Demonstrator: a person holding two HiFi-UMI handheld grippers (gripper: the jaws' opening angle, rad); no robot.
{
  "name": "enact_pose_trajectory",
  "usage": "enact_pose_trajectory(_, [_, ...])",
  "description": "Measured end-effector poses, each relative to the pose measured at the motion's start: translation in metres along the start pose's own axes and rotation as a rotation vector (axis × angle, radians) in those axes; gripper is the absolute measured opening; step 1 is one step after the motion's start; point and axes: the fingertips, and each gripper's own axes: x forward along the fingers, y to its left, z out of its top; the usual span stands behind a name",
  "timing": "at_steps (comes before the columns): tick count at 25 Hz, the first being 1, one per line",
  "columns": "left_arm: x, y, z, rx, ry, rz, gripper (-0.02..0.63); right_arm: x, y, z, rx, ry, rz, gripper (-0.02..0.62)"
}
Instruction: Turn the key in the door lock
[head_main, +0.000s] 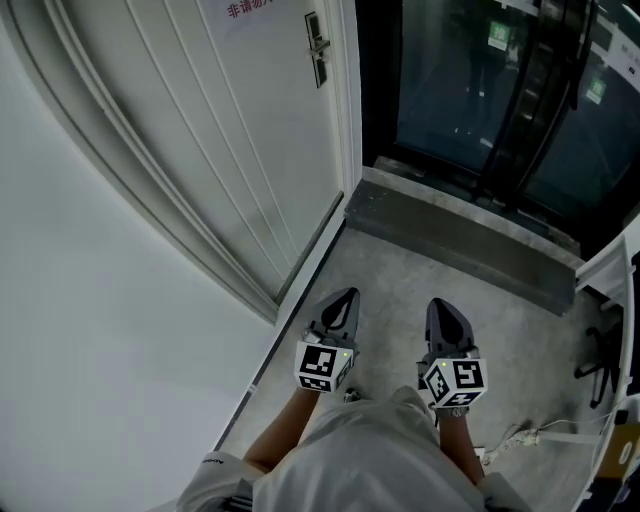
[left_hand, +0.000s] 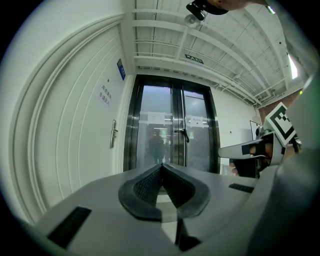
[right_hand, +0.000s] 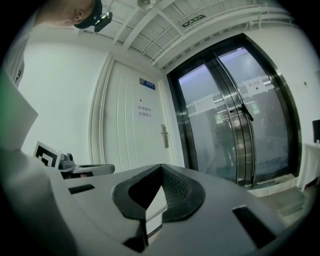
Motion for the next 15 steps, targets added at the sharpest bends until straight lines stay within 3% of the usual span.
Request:
enact_pose_trajectory(4, [0.012, 0.009, -0.006, -0.005, 0.021, -0.01, 0.009, 0.019, -0.009, -0.001, 0.01, 0.008, -0.018, -0.011])
enact_pose_trajectory(15, [0.085, 0.04, -0.018, -0.006, 0.06, 0.038, 0.009, 0.098, -0.048, -0.007, 0.026, 0.033, 0.032, -0.011])
